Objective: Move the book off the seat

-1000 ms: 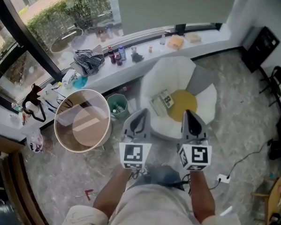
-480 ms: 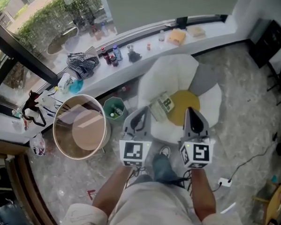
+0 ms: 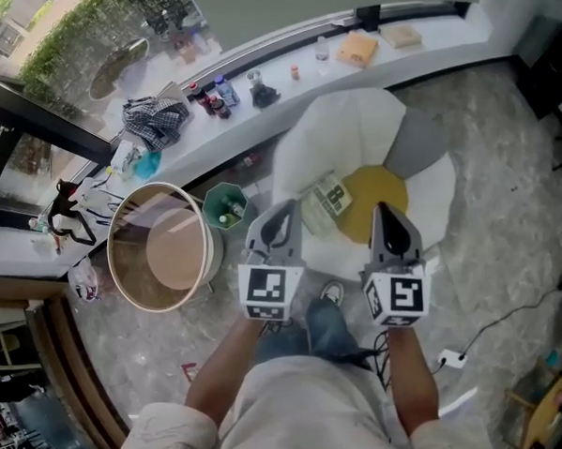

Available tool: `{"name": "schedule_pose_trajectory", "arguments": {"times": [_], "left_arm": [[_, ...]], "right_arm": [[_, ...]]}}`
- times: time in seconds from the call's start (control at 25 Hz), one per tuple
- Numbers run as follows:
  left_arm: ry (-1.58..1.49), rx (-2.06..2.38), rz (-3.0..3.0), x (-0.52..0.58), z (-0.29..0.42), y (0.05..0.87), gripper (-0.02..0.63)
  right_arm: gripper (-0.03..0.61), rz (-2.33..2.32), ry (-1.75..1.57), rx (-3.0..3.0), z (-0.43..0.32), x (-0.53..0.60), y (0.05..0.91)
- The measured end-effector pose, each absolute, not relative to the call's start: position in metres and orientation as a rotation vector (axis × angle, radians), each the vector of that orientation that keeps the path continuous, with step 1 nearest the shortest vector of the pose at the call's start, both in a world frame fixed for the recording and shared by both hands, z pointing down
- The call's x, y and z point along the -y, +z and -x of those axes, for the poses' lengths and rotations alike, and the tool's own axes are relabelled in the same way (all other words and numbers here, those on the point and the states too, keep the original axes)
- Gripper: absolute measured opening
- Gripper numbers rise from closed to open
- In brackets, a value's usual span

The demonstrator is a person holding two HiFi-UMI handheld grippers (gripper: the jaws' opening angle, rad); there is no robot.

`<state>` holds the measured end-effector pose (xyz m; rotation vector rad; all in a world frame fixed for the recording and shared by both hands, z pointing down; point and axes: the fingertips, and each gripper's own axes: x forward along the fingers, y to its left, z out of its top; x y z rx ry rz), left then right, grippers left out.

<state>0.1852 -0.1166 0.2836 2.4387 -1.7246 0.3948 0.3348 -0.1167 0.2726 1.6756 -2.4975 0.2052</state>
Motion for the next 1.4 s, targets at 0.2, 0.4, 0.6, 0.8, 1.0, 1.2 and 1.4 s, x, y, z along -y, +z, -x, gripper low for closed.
{"name": "schedule_pose_trajectory", "arguments": {"times": [0.2,0.4,0.6,0.8,1.0,1.2,1.4], "left_arm": [[0.453,1.718,-2.393,0.138,-0.187,0.311,0.002],[0.504,1.666,-2.343,0.158,-0.178,0.352,0.002],[0.578,1.548,-2.306,0.187,-0.170,0.412,0.002],[0.647,1.433,-2.234,0.215,-0.159,0.483,0.002],[0.707,1.324,-2.144,0.233,-0.151,0.557,0.002],[0.769,1.217,-2.077,0.246,-0.146,0.628,0.003],[0.816,1.129,-2.022,0.258,-0.147,0.687,0.011]], "right_arm": [[0.003,-1.607,0.206,2.508,-0.323,0.136,0.299],[0.003,-1.554,0.233,2.502,-0.305,0.152,0.325],[0.003,-1.526,0.297,2.450,-0.293,0.173,0.365],[0.003,-1.501,0.347,2.400,-0.270,0.196,0.419],[0.003,-1.500,0.413,2.360,-0.250,0.222,0.473],[0.003,-1.491,0.437,2.323,-0.236,0.243,0.519],[0.003,-1.487,0.460,2.289,-0.231,0.254,0.559]]}}
